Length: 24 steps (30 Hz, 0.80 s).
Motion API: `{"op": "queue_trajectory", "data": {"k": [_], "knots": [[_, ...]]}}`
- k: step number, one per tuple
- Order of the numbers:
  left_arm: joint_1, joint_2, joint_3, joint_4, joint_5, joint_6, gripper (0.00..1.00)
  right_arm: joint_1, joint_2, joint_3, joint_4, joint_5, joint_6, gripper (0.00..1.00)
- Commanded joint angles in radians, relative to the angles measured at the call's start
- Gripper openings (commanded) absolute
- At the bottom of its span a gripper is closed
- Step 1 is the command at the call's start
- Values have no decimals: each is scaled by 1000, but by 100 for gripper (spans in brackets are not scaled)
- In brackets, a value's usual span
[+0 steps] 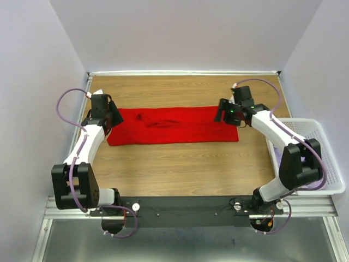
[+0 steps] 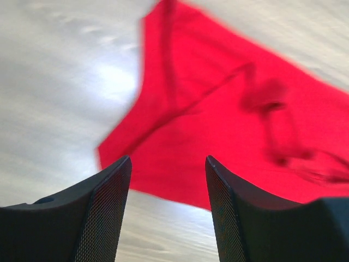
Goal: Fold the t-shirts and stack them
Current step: Fold the tshirt
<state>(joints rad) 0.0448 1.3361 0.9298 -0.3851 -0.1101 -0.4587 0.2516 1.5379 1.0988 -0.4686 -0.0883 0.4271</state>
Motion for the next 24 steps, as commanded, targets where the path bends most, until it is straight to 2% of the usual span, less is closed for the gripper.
{"op": "queue_trajectory", "data": {"k": [1, 6, 15, 24], "knots": [[-11, 24, 15, 69, 196, -55, 65, 109, 63, 116, 19, -68, -97, 74], [-17, 115, 35, 158, 344, -139, 64, 218, 177, 237, 79, -102, -114, 73], [-25, 297, 61, 307, 382, -299, 62, 314, 340, 374, 136, -155, -136, 73], [-23, 377, 47, 380, 365, -366, 60, 400, 479, 493, 176, -217, -214, 73]]}}
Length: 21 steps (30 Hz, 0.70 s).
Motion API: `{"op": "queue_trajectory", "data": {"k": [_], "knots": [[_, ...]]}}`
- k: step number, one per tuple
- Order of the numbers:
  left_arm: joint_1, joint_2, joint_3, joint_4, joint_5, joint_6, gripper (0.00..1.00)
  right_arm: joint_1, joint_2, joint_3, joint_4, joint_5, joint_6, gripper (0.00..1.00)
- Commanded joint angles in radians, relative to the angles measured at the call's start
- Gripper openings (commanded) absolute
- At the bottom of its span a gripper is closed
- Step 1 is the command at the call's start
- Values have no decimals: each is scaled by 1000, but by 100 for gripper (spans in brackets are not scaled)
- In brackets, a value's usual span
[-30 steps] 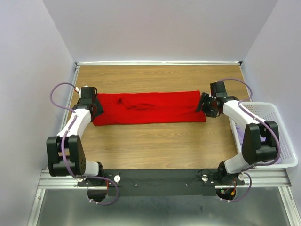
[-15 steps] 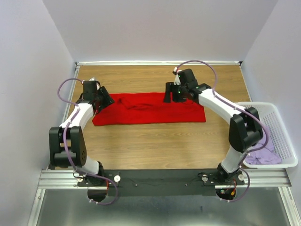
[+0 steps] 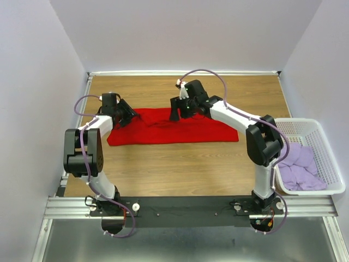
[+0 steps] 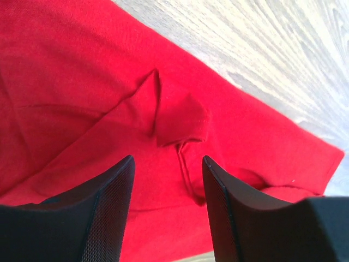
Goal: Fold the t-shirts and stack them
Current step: Fold the tshirt
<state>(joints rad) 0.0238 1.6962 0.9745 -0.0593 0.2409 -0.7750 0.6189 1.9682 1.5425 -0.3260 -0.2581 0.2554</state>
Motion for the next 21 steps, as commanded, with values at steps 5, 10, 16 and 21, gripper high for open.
{"op": "queue_trajectory", "data": {"k": [5, 10, 16, 21], "knots": [[-4, 29, -26, 137, 1, -118, 60, 64, 92, 90, 35, -46, -44, 73], [-4, 55, -46, 193, 18, -145, 62, 74, 113, 105, 35, -59, -45, 73], [-7, 33, -69, 193, 20, -136, 63, 99, 147, 171, 33, -84, -99, 71], [-4, -33, -65, 135, -50, -67, 63, 137, 208, 238, 33, -76, -180, 68]]}}
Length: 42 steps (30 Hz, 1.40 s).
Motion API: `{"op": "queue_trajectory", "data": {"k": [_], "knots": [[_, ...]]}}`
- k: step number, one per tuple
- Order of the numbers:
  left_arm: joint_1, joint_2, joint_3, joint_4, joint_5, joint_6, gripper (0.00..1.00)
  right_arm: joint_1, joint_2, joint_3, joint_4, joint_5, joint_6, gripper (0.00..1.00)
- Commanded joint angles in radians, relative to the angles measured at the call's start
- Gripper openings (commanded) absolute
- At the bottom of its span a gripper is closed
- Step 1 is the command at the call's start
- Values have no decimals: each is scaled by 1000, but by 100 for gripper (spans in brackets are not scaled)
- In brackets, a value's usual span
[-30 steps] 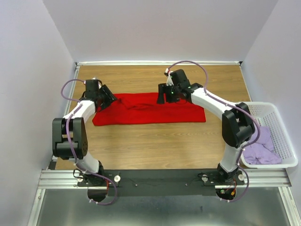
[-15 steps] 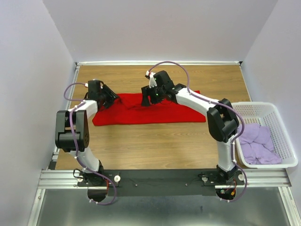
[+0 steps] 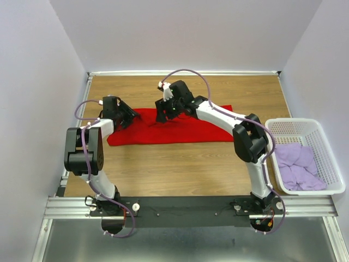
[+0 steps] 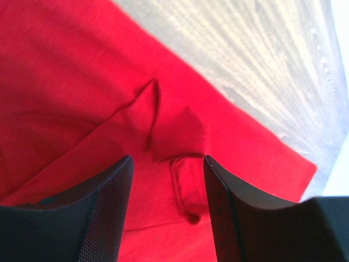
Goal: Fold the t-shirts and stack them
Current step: Fold the tshirt
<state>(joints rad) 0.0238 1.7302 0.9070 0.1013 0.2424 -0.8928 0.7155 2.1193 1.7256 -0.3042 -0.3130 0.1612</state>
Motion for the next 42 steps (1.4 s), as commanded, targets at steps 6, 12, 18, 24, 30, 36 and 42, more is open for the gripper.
{"op": "queue_trajectory", "data": {"k": [6, 12, 18, 24, 30, 36, 42], "knots": [[-4, -184, 3, -190, -214, 211, 62, 93, 120, 132, 10, 61, -210, 62], [-4, -280, -72, -247, -301, 307, 63, 125, 197, 198, 10, 159, -293, 61], [-4, -284, -112, -284, -333, 365, 63, 144, 281, 299, -21, 193, -333, 61], [-5, -253, -122, -282, -330, 377, 62, 156, 321, 336, -49, 213, -353, 55], [-5, -230, -126, -279, -325, 382, 62, 157, 338, 351, -56, 264, -353, 42], [-5, -187, -125, -287, -296, 384, 61, 154, 352, 394, -55, 345, -296, 26], [-4, -185, -123, -293, -310, 387, 61, 118, 352, 431, -53, 371, -201, 21]]}}
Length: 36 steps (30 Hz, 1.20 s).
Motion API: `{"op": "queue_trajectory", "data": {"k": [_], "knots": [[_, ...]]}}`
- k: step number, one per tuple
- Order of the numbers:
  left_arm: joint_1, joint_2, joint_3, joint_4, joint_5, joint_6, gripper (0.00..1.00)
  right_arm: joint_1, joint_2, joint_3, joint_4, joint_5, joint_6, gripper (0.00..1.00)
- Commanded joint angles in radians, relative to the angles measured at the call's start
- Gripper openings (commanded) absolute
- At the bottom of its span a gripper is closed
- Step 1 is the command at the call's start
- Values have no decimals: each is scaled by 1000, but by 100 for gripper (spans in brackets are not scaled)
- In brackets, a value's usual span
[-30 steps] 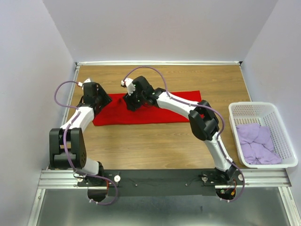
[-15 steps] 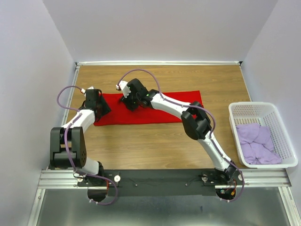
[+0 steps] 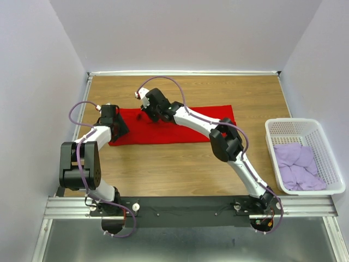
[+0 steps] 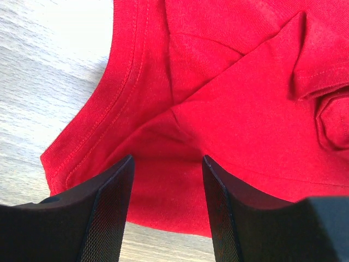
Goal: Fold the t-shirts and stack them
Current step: Fold the tshirt
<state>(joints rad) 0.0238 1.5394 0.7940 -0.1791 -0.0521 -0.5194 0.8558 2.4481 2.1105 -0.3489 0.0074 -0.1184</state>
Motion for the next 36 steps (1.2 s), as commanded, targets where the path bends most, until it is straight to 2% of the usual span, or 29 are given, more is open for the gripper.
{"op": "queue_trajectory", "data": {"k": [1, 11, 18, 20, 22, 26, 32, 35, 36], "knots": [[-4, 5, -10, -13, -15, 13, 61, -32, 28, 49, -7, 48, 95, 21], [-5, 18, -12, -22, -18, 10, 60, -146, 37, 11, -7, 22, 390, 22], [-5, 24, -13, -25, -22, 9, 60, -192, 2, -55, -7, 11, 483, 23], [-5, 22, -10, -29, -28, 9, 60, -195, -8, -63, -5, -29, 479, 26], [-5, 7, -1, -33, -26, 13, 60, -193, -15, -58, -5, -124, 424, 34], [-8, -35, 39, -36, -5, 18, 62, -192, -41, -86, -2, -179, 388, 47], [-21, -10, 146, -34, 83, -24, 63, -193, -73, -109, 7, -216, 382, 48], [-85, 54, 217, -34, 60, -1, 62, -193, -78, -121, 11, -227, 384, 48], [-102, 71, 250, -33, -3, 15, 62, -193, -86, -125, 10, -231, 382, 48]]}}
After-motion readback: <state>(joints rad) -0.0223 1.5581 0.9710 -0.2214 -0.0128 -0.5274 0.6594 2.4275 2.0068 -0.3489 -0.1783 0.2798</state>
